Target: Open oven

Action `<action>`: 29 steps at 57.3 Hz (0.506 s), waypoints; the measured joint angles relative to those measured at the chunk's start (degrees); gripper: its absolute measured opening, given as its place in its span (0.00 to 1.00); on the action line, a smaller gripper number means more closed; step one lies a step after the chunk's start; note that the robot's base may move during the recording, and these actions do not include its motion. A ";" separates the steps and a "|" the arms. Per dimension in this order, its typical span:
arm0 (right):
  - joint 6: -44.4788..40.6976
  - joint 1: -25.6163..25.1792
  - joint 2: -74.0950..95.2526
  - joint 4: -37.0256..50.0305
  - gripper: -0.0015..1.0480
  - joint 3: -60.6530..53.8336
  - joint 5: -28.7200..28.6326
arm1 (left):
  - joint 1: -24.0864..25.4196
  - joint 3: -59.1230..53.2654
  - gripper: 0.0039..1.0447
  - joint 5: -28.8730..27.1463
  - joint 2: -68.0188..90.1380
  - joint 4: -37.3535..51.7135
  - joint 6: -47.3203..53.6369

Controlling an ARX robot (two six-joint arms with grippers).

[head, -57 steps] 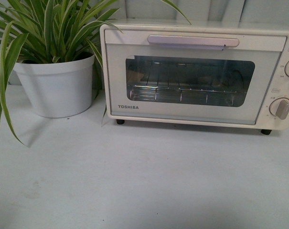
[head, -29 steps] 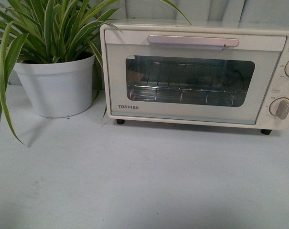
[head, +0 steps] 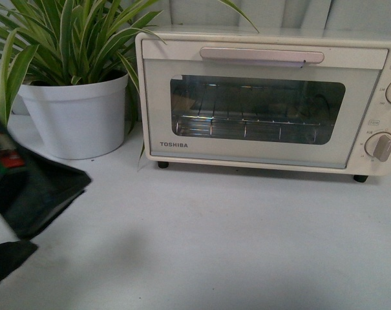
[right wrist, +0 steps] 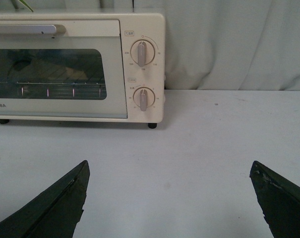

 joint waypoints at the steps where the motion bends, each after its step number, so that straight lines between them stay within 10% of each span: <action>1: 0.00 0.00 0.00 0.00 0.91 0.00 -0.02 | -0.52 0.74 0.94 -0.02 1.44 0.57 -0.59; 29: 0.00 0.00 0.00 0.00 0.91 0.00 0.00 | -9.27 15.50 0.94 0.48 24.04 5.84 -6.32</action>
